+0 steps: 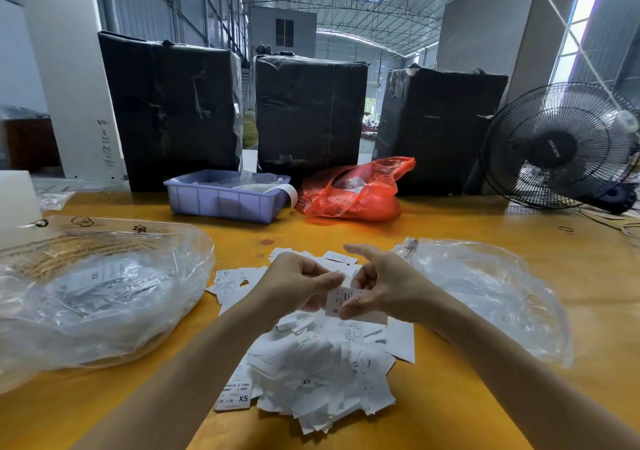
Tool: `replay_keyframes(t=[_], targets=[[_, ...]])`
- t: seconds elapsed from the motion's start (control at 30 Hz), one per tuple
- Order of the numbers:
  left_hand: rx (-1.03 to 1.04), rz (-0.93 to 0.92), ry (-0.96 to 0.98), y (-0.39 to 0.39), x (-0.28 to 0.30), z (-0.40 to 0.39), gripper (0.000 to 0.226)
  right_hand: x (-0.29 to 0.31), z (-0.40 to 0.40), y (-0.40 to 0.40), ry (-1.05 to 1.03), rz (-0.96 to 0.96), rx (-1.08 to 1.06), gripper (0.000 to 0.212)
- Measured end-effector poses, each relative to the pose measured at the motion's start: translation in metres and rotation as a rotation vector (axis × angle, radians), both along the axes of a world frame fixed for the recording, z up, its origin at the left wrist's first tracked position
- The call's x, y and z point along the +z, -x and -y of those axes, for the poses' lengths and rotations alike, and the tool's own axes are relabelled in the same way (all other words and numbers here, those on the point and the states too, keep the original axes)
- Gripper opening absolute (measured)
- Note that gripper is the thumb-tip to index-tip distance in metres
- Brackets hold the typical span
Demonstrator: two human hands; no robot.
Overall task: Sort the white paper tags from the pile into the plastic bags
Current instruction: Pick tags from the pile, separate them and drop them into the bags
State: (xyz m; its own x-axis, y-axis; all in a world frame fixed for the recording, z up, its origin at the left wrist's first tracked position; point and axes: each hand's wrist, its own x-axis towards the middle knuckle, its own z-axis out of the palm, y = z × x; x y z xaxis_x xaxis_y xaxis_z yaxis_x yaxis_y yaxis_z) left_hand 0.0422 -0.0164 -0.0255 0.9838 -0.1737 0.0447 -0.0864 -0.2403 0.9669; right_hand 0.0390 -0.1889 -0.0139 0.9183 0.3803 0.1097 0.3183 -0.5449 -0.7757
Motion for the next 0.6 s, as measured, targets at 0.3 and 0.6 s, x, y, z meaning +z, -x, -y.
replay_keyframes(t=[0.3,0.6], targets=[[0.140,0.020,0.246,-0.003,-0.006,0.006,0.012,-0.001,0.000,-0.005,-0.245,0.136,-0.181,0.048],[0.187,-0.162,0.429,-0.003,-0.010,0.014,0.012,-0.011,-0.011,-0.001,-0.272,0.283,-0.157,0.023]])
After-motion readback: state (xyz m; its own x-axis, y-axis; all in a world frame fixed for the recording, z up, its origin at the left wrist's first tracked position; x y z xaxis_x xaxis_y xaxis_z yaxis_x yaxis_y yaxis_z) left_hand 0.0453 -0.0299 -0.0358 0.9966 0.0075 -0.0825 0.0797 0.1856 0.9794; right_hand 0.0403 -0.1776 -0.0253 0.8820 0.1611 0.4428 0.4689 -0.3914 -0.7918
